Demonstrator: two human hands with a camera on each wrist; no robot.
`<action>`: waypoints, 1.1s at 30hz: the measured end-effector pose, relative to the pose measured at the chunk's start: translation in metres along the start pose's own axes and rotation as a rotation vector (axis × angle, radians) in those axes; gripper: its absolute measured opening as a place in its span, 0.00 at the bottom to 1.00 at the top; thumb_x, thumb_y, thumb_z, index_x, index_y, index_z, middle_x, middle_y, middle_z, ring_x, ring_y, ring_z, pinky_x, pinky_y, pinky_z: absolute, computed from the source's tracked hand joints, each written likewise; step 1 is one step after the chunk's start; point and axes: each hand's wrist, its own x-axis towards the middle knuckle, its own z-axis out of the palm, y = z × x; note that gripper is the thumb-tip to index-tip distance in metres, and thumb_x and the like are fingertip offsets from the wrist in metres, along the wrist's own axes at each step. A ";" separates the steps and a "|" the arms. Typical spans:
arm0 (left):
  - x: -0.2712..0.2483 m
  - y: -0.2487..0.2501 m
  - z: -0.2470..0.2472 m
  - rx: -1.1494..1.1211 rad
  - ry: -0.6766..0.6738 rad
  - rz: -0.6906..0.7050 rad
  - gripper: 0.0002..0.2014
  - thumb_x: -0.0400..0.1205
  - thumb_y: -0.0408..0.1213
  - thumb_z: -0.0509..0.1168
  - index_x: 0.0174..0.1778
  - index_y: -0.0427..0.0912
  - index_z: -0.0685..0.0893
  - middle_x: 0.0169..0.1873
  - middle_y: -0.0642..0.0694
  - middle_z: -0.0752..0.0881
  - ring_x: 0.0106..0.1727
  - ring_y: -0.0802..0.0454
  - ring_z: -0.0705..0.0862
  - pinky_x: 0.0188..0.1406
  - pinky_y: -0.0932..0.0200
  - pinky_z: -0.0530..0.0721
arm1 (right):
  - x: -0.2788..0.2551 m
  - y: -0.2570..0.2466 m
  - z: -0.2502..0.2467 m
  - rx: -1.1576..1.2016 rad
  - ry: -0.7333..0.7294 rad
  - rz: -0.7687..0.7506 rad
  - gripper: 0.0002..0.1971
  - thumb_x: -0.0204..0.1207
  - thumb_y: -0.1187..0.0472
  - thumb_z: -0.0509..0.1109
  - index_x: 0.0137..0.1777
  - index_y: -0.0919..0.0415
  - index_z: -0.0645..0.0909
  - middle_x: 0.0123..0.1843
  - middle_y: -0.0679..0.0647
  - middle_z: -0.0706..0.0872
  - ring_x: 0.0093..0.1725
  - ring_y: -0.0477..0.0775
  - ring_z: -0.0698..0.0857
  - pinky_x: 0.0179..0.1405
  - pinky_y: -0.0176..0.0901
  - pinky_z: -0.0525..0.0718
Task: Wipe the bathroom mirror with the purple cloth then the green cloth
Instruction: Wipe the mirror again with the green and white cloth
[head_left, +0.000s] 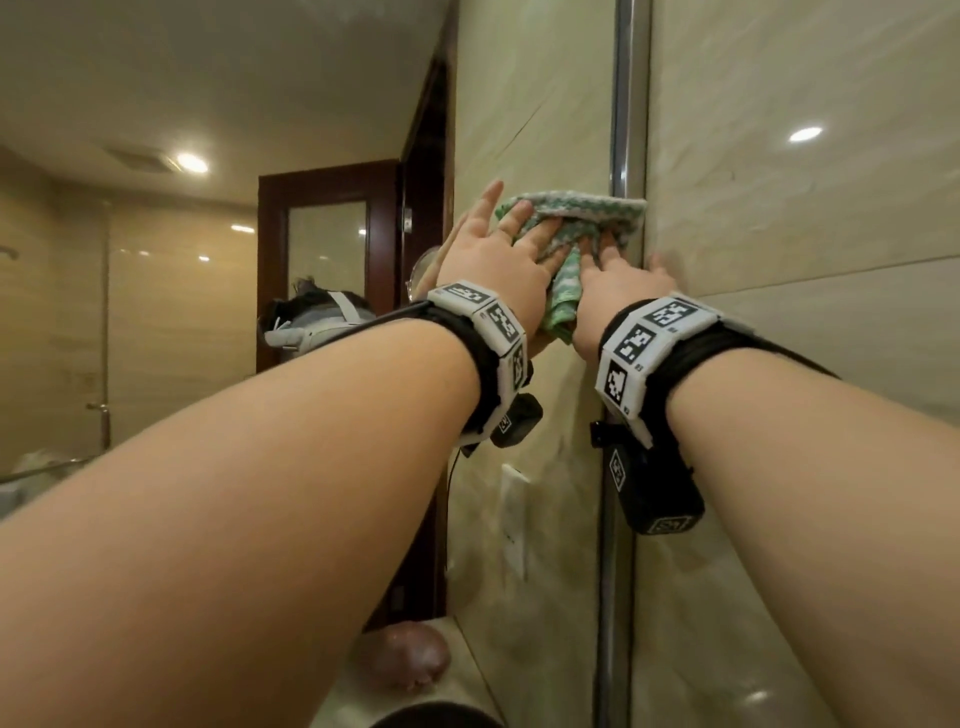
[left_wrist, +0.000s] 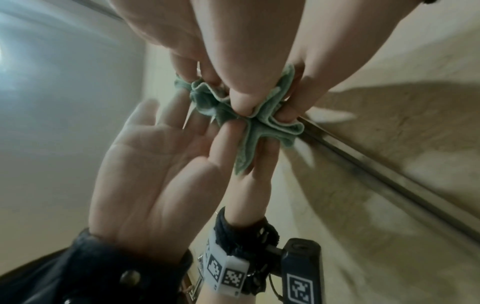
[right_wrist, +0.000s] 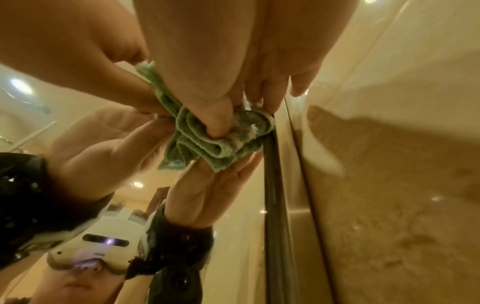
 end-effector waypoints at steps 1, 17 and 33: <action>-0.001 0.000 -0.001 -0.003 0.001 0.001 0.37 0.81 0.64 0.44 0.83 0.52 0.42 0.83 0.48 0.43 0.83 0.44 0.41 0.73 0.37 0.28 | 0.000 0.001 0.000 0.003 0.000 0.002 0.42 0.77 0.51 0.62 0.83 0.59 0.39 0.84 0.57 0.47 0.81 0.55 0.56 0.81 0.56 0.45; 0.006 -0.002 0.003 0.013 0.009 0.022 0.37 0.81 0.64 0.44 0.83 0.50 0.43 0.83 0.46 0.45 0.83 0.44 0.43 0.76 0.41 0.30 | -0.001 0.002 0.003 -0.013 0.033 -0.009 0.41 0.77 0.55 0.63 0.83 0.59 0.40 0.84 0.57 0.47 0.81 0.57 0.56 0.81 0.54 0.46; 0.005 -0.040 -0.025 -0.102 -0.198 0.008 0.18 0.85 0.36 0.55 0.70 0.44 0.77 0.65 0.45 0.80 0.63 0.43 0.80 0.48 0.52 0.77 | -0.031 -0.004 -0.004 0.062 0.129 -0.096 0.32 0.81 0.70 0.53 0.83 0.61 0.44 0.84 0.55 0.49 0.81 0.58 0.56 0.78 0.48 0.57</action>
